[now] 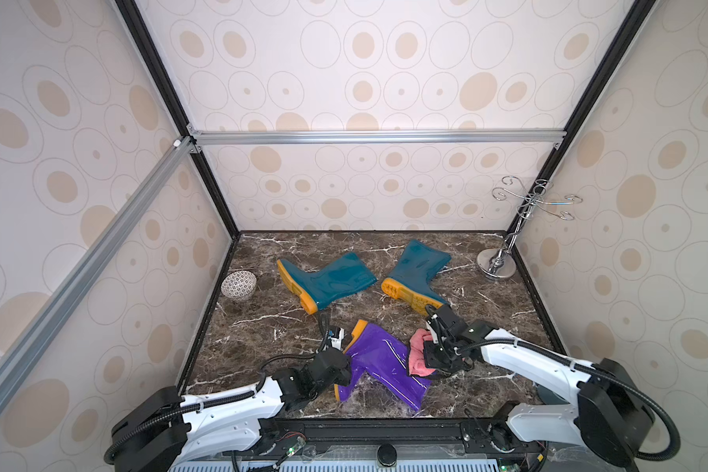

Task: Wipe the rubber boots with a cloth
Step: Wipe the dirt off the rubber boot.

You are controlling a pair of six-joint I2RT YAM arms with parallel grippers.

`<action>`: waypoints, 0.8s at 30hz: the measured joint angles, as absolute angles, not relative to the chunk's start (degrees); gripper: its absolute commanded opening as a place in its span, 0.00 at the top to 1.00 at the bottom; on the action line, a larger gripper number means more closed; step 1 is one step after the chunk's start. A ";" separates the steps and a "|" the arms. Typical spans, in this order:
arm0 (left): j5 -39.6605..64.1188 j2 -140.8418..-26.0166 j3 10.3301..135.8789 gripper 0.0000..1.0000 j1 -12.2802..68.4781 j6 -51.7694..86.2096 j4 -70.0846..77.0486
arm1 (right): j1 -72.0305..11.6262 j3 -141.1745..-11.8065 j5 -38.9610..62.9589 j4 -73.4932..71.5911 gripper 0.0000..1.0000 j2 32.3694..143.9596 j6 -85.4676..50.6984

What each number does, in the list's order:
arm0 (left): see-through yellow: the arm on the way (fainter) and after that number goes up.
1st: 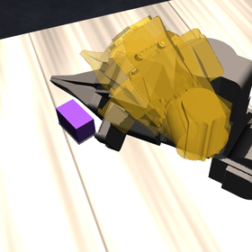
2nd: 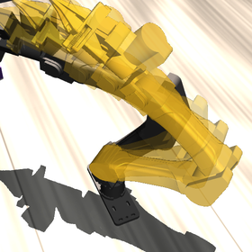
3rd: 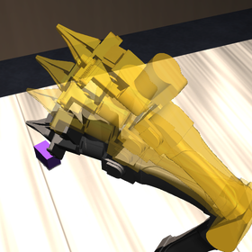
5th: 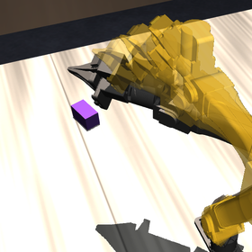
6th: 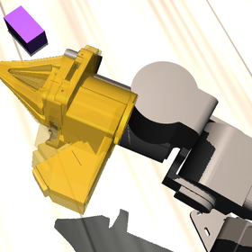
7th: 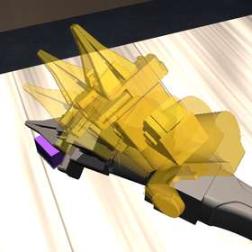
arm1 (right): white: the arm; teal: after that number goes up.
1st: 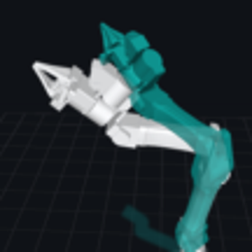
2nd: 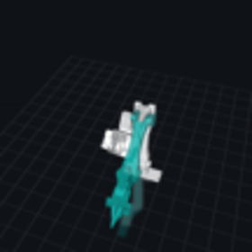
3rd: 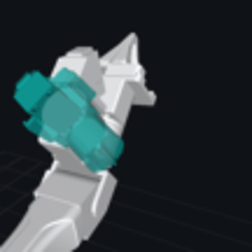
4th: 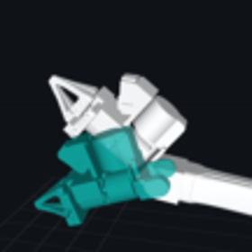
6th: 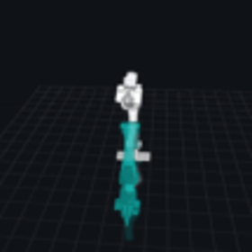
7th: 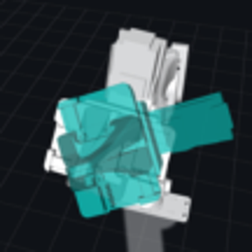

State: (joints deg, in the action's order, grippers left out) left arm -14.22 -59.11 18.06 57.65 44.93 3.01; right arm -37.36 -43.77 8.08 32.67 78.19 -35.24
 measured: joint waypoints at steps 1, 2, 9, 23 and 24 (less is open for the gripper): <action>-14.17 -59.24 18.11 1.00 57.65 44.95 3.05 | -37.43 -45.54 8.43 31.94 1.00 79.83 -35.07; -14.11 -59.48 18.15 1.00 57.65 44.95 3.09 | -37.45 -47.79 8.82 31.00 1.00 81.47 -34.81; -13.39 -60.73 18.83 1.00 57.65 44.93 3.66 | -37.95 -65.87 13.08 22.04 1.00 93.93 -32.23; -15.18 -63.86 22.72 1.00 57.60 45.74 -0.95 | -38.61 -62.24 10.11 22.79 1.00 81.93 -29.12; -15.77 -63.99 23.35 1.00 57.60 45.80 -2.33 | -38.61 -61.08 8.45 23.73 1.00 79.00 -28.56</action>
State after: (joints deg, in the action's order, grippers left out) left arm -15.77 -63.99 23.35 57.60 45.80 -2.33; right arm -38.61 -61.08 8.45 23.73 79.00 -28.56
